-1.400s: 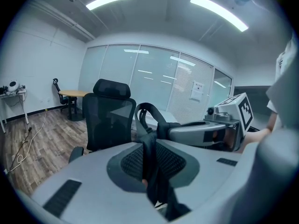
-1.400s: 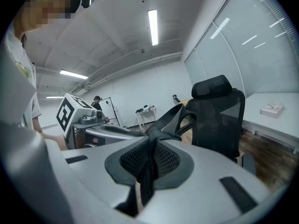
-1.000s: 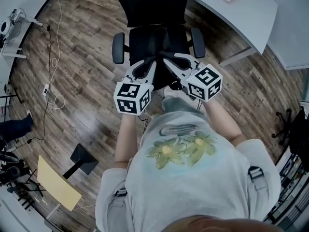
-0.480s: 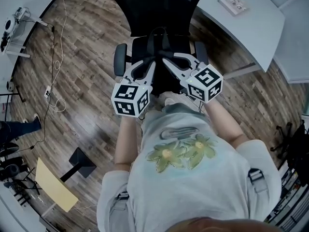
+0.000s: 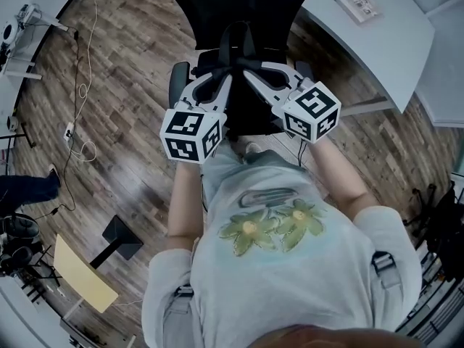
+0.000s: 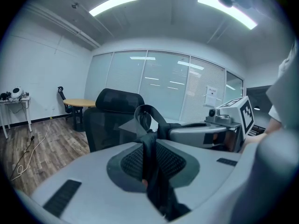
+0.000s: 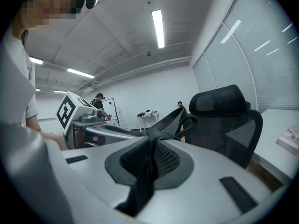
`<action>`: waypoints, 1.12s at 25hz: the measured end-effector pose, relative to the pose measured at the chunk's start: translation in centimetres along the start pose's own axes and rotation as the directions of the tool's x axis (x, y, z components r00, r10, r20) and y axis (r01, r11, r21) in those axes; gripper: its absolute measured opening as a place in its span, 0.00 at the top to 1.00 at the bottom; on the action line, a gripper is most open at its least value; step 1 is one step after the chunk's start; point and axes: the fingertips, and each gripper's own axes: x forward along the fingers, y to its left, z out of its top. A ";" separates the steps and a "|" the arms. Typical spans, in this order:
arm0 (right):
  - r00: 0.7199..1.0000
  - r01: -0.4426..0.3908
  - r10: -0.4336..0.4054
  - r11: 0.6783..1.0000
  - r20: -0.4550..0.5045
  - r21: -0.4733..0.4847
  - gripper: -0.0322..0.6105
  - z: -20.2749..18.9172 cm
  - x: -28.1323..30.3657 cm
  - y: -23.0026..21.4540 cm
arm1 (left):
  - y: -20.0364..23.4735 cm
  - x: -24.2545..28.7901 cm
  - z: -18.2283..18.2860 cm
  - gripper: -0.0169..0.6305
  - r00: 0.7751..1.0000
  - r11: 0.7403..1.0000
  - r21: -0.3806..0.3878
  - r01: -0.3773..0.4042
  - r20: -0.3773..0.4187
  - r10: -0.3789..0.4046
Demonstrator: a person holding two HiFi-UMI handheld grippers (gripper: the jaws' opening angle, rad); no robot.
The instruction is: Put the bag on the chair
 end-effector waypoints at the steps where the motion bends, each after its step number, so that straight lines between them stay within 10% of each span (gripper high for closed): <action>1: 1.000 0.005 -0.005 1.000 0.004 -0.002 0.89 0.2 0.3 -0.3 | 0.3 0.3 0.3 0.87 1.000 1.000 0.006 0.005 0.000 -0.005; 28: 0.981 0.188 -0.178 0.973 -0.077 0.137 0.89 -2.5 7.3 -8.6 | 7.5 8.9 -1.3 0.86 0.973 0.988 -0.004 0.154 -0.171 -0.153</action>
